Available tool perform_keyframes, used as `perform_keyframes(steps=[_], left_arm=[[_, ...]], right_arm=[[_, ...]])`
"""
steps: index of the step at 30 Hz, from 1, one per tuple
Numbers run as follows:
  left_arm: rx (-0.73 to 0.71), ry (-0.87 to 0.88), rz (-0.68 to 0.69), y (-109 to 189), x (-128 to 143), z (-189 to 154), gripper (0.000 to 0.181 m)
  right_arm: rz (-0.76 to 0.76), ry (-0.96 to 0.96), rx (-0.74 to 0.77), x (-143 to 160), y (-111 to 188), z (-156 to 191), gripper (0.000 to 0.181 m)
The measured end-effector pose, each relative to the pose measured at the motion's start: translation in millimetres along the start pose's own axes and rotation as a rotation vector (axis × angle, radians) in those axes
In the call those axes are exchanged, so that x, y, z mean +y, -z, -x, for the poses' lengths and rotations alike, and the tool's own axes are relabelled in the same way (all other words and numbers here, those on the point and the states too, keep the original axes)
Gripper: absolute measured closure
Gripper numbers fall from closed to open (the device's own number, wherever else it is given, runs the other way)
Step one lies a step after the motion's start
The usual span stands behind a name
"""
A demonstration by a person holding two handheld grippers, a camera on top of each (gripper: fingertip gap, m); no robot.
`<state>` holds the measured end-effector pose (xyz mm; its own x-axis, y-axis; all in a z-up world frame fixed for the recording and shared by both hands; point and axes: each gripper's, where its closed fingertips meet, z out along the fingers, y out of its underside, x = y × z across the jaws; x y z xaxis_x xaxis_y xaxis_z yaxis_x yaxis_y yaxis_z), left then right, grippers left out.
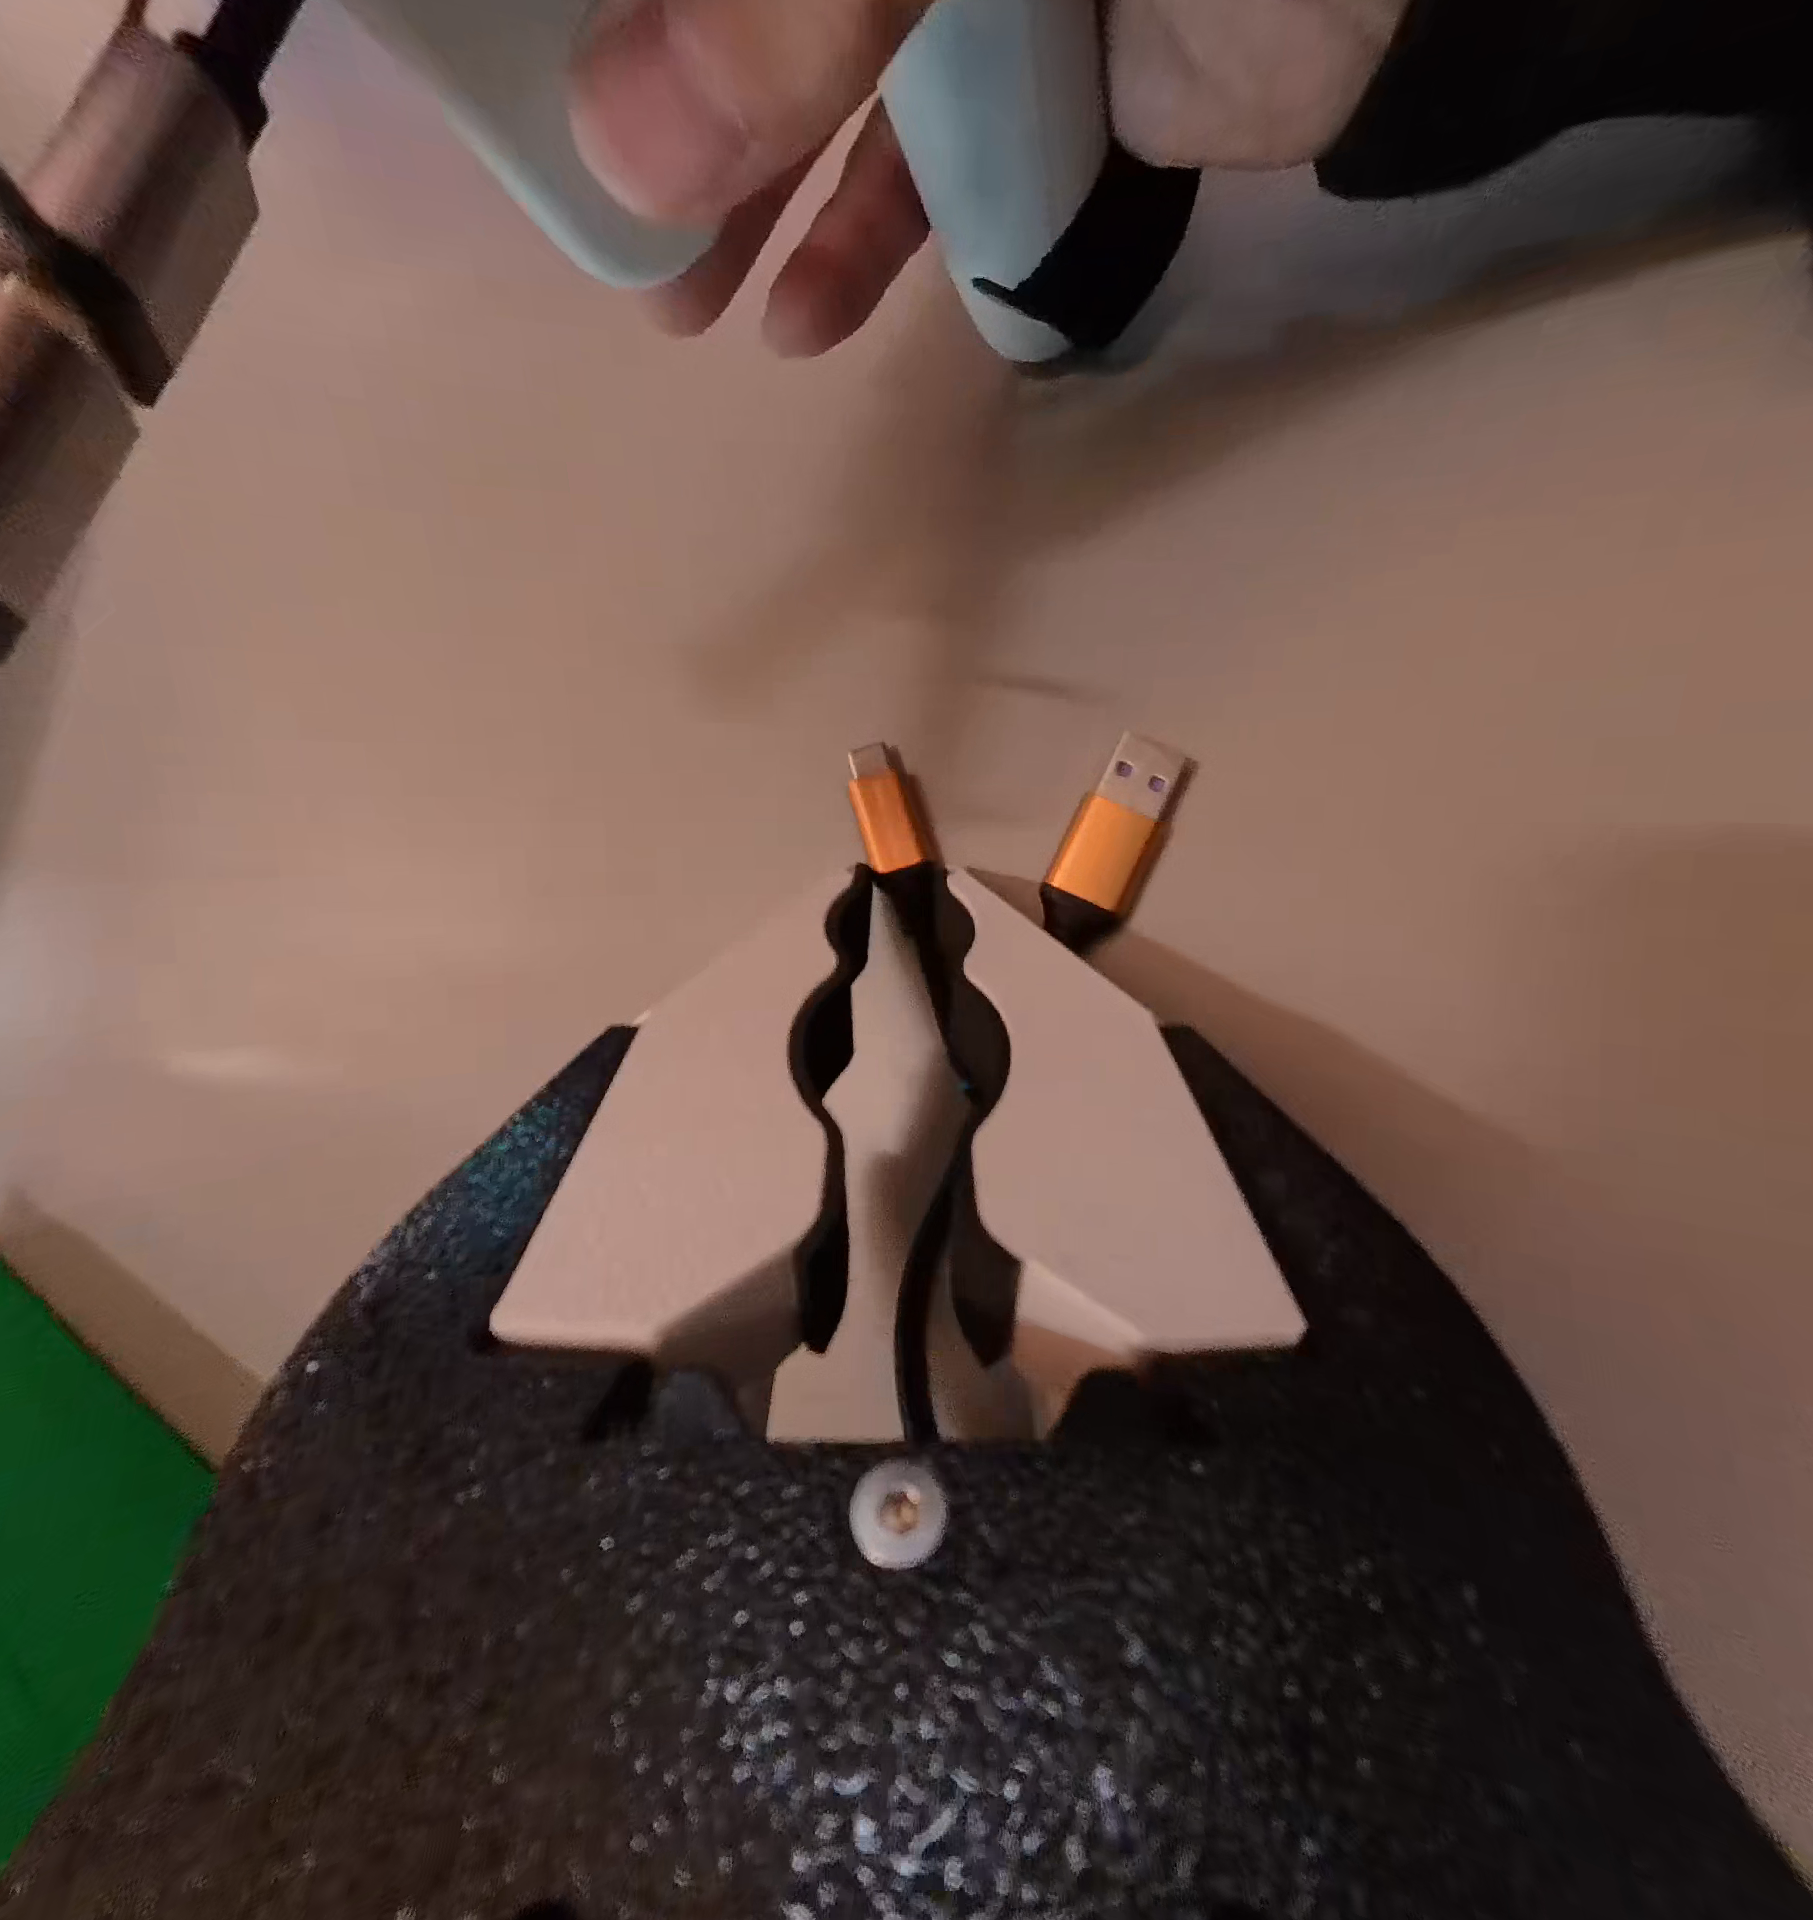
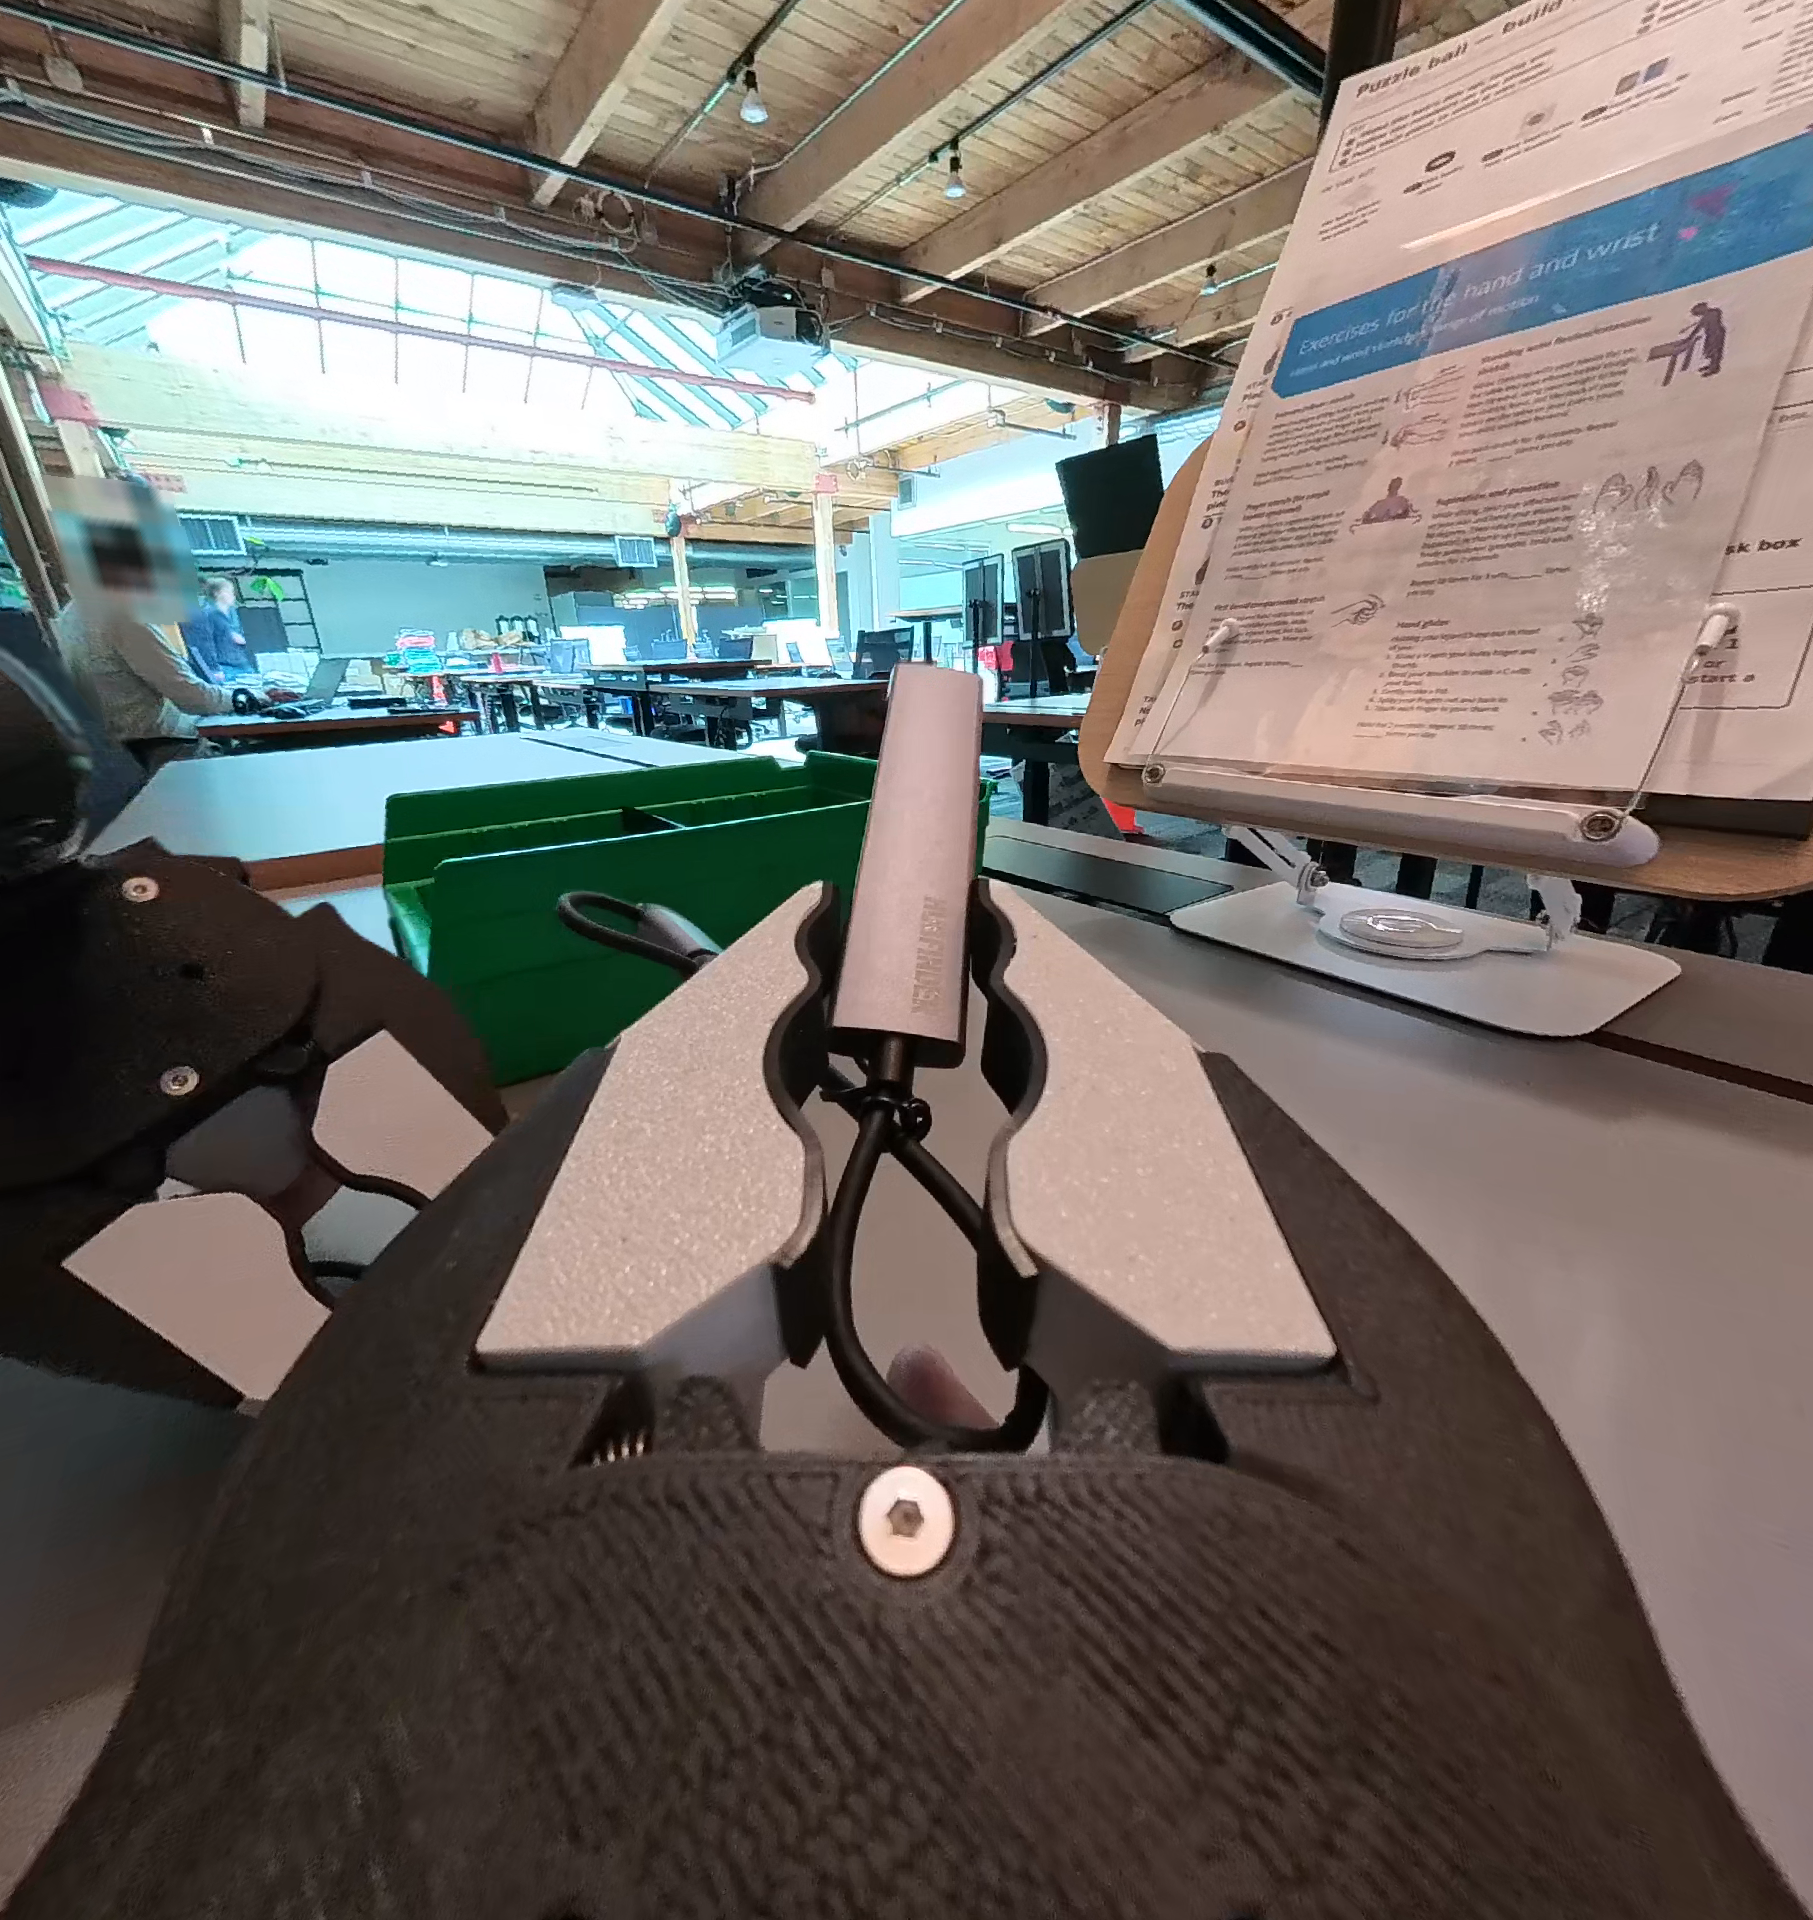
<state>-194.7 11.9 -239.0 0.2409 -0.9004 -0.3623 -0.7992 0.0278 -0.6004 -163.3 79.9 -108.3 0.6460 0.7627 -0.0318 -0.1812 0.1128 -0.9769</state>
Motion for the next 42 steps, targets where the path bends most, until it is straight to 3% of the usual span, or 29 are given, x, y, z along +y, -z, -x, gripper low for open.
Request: perform_keyframes(steps=[4, 10, 21, 27, 34, 42], left_arm=[[-0.063, -0.022, -0.035, 0, 0, 2, 0.172], [-0.043, 0.177, -0.081, 0, 6, 7, 0.172], [-0.117, 0.204, -0.055, 1, 8, 11, 0.174], [-0.080, 0.279, -0.083, 9, 10, 10, 0.174], [-0.064, 0.462, -0.153, 48, 17, 28, 0.175], [-0.188, 0.457, -0.155, 103, 9, 57, 0.175]], right_arm=[[0.005, 0.008, -0.001, 1, 0, 1, 0.157], [0.013, 0.017, 0.028, 1, 0, -3, 0.157], [0.005, 0.025, 0.064, 0, 1, -6, 0.157], [0.026, 0.038, 0.062, 3, -1, -5, 0.157], [0.046, 0.106, 0.023, 7, -6, 8, 0.157], [0.041, 0.146, -0.025, 8, -10, 19, 0.157]])
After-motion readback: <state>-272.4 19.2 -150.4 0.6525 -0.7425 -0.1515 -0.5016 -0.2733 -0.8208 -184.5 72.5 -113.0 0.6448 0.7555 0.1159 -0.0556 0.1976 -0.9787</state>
